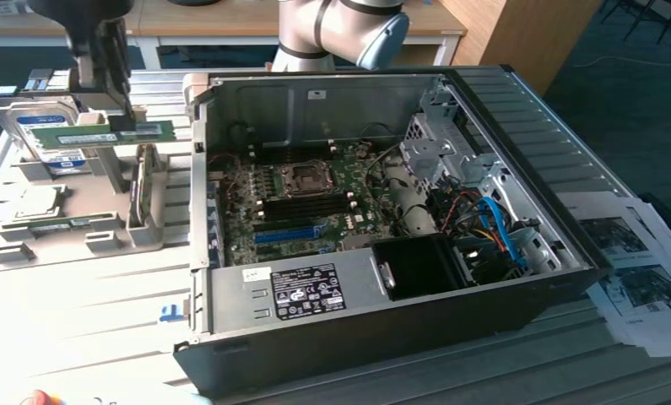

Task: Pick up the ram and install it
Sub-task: 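Pick up the ram and move it above insertion slot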

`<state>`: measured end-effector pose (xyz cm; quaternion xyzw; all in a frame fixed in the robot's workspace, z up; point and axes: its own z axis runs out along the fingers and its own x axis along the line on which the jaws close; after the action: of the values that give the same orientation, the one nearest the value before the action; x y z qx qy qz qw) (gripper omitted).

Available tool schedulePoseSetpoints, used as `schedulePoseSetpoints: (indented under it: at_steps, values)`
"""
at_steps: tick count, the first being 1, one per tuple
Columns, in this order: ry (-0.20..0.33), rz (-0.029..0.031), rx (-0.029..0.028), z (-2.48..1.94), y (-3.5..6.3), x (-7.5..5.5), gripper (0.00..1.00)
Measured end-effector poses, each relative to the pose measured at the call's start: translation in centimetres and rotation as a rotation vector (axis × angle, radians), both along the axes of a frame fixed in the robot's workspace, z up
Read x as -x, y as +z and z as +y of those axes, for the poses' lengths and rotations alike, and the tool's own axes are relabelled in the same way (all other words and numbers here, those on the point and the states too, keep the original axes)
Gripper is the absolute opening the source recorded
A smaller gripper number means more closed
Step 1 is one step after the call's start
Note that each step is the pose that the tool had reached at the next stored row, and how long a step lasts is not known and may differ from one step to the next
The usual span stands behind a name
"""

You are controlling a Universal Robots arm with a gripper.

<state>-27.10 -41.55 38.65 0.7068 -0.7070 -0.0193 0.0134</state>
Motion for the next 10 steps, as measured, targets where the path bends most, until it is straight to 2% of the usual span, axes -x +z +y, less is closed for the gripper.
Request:
schedulePoseSetpoints:
  at_steps: [10]
  values:
    - [0.000, 0.0000, 0.0000, 0.00, 0.00, -2.4, 0.12]
